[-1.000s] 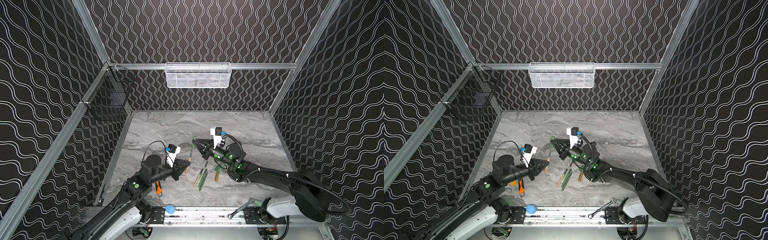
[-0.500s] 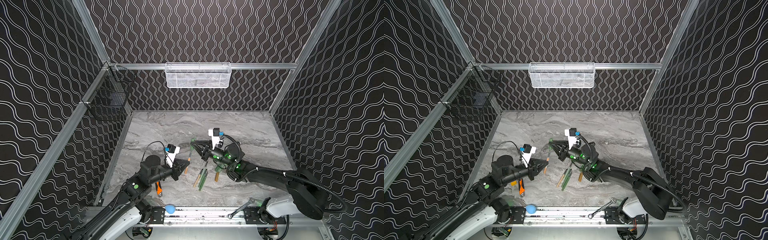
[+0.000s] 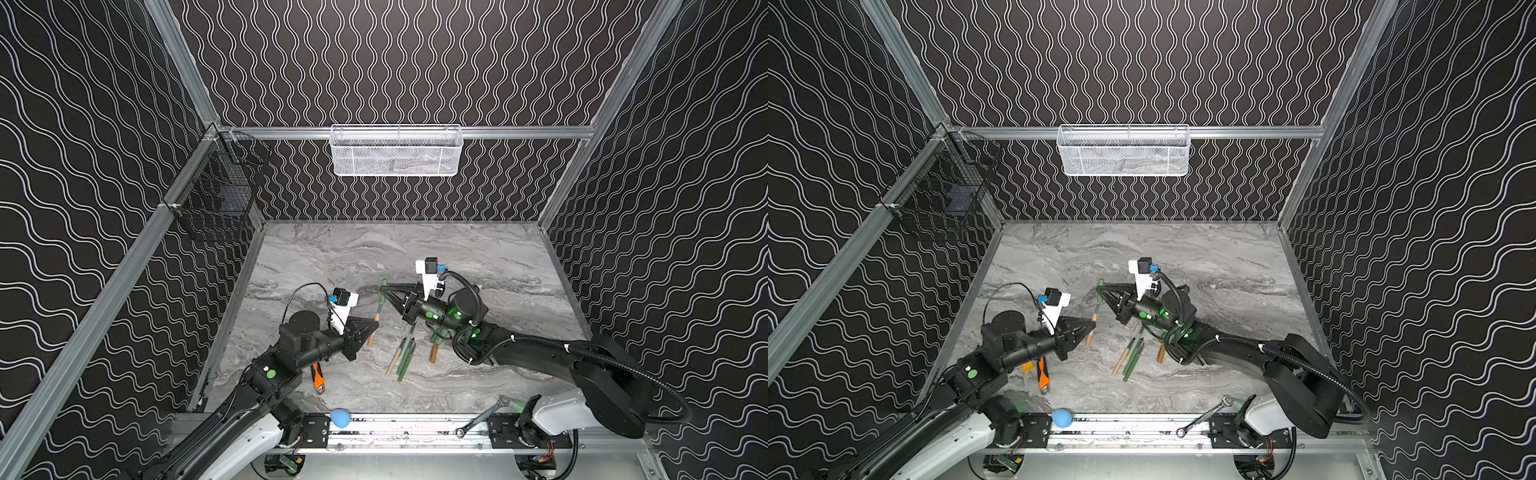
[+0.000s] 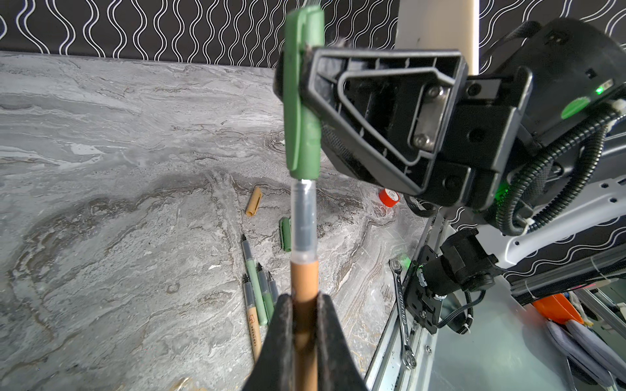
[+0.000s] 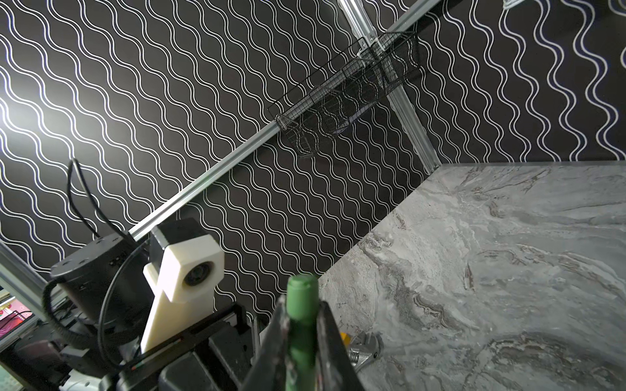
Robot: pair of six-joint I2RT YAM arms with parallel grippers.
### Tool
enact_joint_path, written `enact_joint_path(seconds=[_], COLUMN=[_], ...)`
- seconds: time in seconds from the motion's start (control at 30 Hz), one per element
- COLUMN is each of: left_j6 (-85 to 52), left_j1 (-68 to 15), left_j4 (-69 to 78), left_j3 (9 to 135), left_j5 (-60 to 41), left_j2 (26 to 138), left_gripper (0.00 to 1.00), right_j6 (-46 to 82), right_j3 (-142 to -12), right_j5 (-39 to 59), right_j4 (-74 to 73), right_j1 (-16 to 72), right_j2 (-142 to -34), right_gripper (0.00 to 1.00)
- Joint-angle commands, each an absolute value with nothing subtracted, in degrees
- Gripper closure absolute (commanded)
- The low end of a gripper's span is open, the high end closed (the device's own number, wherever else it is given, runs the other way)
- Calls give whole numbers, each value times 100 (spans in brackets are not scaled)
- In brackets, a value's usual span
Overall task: Insert the pens into the pen caps
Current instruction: 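Bring the green cap toward the tan pen's nib, aligning both grippers, then push the green cap onto the tan pen's nib with the right gripper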
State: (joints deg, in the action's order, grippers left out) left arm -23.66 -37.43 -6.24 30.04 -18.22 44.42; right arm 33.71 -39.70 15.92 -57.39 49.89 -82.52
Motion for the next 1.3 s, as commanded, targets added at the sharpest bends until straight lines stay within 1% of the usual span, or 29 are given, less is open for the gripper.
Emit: enact_joint_path(seconds=[0.0,0.37,0.63,1.27], left_j6=[-2284,-2234,-2239,-2246], left_j1=[-3692,-3658,-3657,-3647], left_j4=[-371,-178,-137,-97], left_j3=[3067,3129,3059,3023], left_j5=[-1806,-1863,-1784,-1823], left_j2=[4442,4561,4405,4363], left_gripper=[100,100,100,100], right_j6=[3601,4182,4633,5088], right_j3=[-3861,-3589,-3434,-3503], right_j5=[1528,1185,925,834], right_j4=[-6191,-7001,-7468,-7526], right_j1=[5018,5066,5071,5071], right_j2=[-8278,-8511,-8629,-8592], right_gripper=[99,100,100,100])
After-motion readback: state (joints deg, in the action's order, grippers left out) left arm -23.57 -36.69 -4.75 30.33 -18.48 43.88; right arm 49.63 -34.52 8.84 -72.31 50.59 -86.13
